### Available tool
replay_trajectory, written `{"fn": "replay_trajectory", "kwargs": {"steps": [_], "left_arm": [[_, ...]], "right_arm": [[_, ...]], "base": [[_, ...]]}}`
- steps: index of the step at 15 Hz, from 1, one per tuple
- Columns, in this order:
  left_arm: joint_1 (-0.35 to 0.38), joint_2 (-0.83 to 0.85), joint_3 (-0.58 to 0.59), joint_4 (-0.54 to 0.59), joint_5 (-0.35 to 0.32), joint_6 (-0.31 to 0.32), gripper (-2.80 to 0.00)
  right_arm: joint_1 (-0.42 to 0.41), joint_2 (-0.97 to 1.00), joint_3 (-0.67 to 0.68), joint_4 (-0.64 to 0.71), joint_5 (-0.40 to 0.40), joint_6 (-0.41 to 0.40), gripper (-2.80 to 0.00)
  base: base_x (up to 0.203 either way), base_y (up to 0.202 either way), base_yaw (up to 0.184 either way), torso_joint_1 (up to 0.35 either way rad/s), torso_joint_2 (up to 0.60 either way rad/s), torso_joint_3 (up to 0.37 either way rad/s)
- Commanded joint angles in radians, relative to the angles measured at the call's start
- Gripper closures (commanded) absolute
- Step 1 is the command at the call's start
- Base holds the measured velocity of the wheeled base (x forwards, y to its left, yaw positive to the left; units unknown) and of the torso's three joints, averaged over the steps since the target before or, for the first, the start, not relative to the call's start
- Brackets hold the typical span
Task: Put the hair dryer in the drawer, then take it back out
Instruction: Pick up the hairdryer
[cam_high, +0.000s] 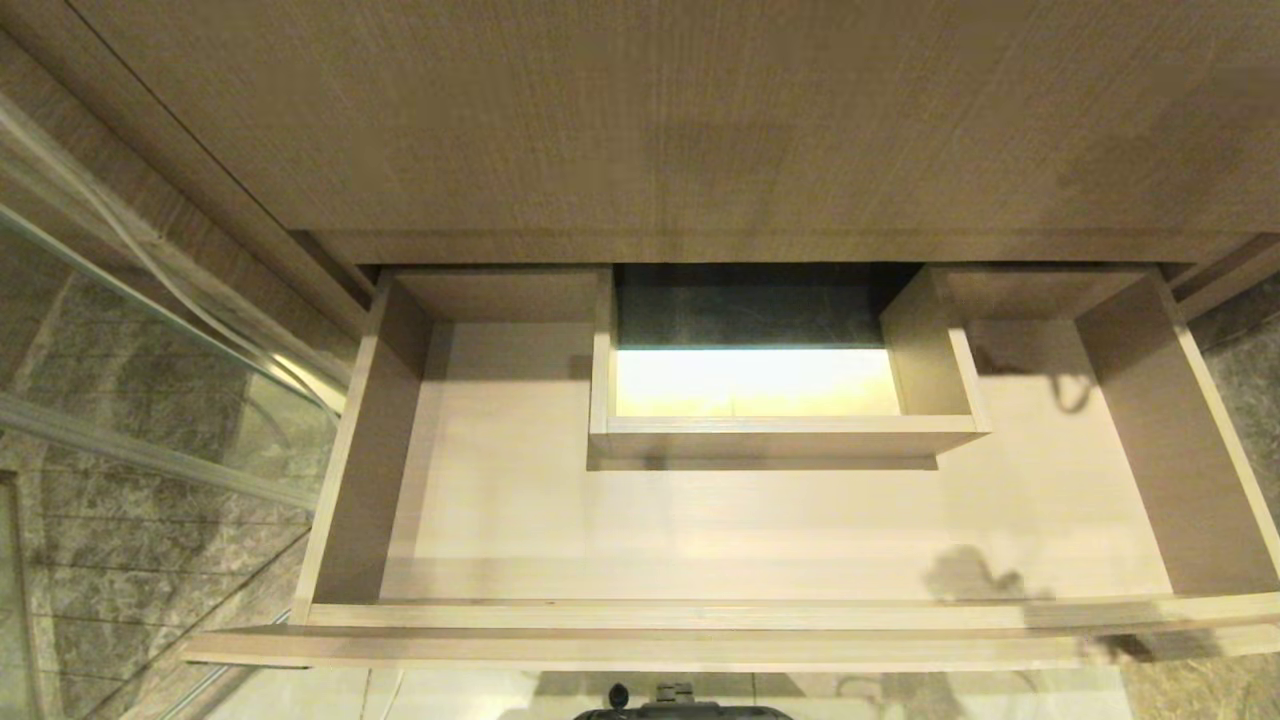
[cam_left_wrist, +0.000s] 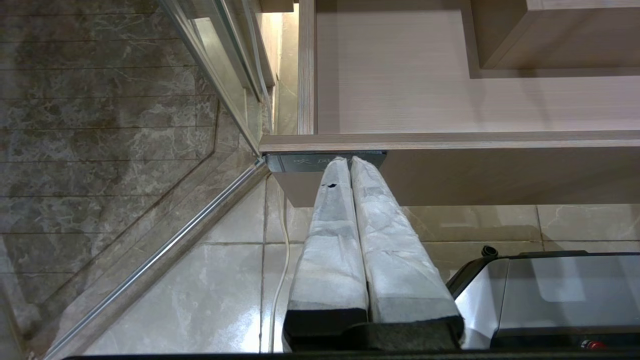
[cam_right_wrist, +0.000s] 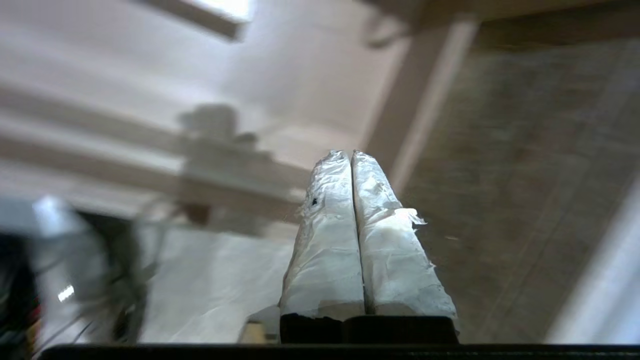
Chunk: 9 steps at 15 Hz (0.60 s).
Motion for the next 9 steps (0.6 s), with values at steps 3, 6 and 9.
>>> {"fn": "replay_trajectory", "kwargs": {"steps": [3, 6, 9], "left_arm": [[-0.001, 0.000, 0.000, 0.000, 0.000, 0.000, 0.00], [0.000, 0.000, 0.000, 0.000, 0.000, 0.000, 0.00], [-0.001, 0.000, 0.001, 0.000, 0.000, 0.000, 0.00]], "right_arm": [[-0.008, 0.057, -0.137, 0.000, -0.086, 0.025, 0.00], [-0.009, 0.080, -0.248, 0.004, -0.082, 0.095, 0.00], [-0.010, 0.058, -0.281, 0.004, -0.085, 0.102, 0.00]], "base": [[0.000, 0.000, 0.000, 0.000, 0.00, 0.000], [0.000, 0.000, 0.000, 0.000, 0.00, 0.000], [0.000, 0.000, 0.000, 0.000, 0.00, 0.000]]}}
